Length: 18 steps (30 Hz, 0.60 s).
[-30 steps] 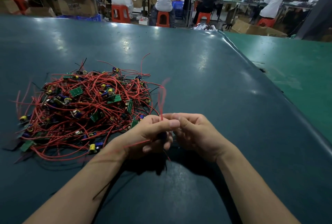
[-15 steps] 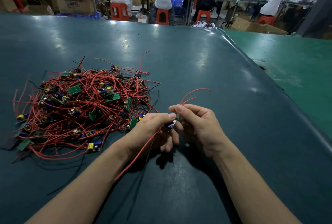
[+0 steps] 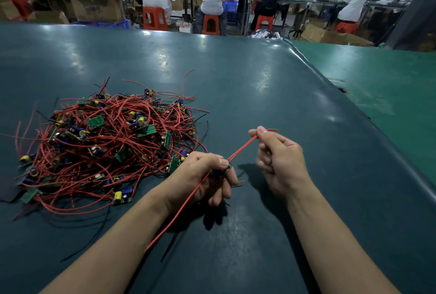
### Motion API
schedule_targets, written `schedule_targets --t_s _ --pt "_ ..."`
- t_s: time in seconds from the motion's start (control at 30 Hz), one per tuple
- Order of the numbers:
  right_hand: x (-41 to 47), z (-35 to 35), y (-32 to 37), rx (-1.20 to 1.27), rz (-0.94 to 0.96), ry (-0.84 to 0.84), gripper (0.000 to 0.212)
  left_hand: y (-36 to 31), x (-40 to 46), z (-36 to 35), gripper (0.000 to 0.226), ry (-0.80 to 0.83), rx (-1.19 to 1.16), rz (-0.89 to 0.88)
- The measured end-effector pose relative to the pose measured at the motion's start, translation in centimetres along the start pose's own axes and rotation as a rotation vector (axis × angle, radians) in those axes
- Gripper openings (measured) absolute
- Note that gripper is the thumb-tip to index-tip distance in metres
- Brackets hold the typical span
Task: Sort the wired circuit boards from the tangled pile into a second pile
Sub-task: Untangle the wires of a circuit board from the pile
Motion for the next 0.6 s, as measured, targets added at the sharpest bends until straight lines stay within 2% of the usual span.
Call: schedule_targets --t_s 0.13,0.17,0.27,0.3,0.37,0.47,0.6 --pt "0.2 0.7 -0.1 0.048 0.008 -0.046 0.026 0.1 0.1 -0.1 0.03 0.018 -0.003 0.008" --pt "0.2 0.8 0.2 -0.036 0.035 -0.058 0.027 0.1 0.1 -0.1 0.03 0.023 -0.002 0.008" --pt "-0.4 0.6 1.5 -0.503 0.147 -0.094 0.023 0.0 -0.1 -0.3 0.03 0.03 0.005 0.011" --pt "-0.5 0.5 1.5 -0.554 0.159 -0.088 0.02 0.0 -0.1 -0.3 0.03 0.031 0.008 0.013" --pt "-0.4 0.3 1.2 -0.505 0.161 -0.044 0.018 0.0 -0.2 -0.4 0.031 0.027 0.012 0.019" --pt "-0.2 0.1 0.9 -0.419 0.159 -0.006 0.026 0.1 -0.2 -0.4 0.029 0.012 0.021 0.028" --pt "-0.1 1.0 1.2 -0.247 0.156 -0.063 0.02 0.0 -0.2 -0.4 0.028 0.002 0.022 0.025"
Point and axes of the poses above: each hand's wrist, its own x-axis towards the middle knuckle, its own z-axis out of the back of the hand, y = z × x, the point moved 8 cm from there along x, towards the middle knuckle, and after that the axes turned 13 degrees about y, right-handed, at the moved point
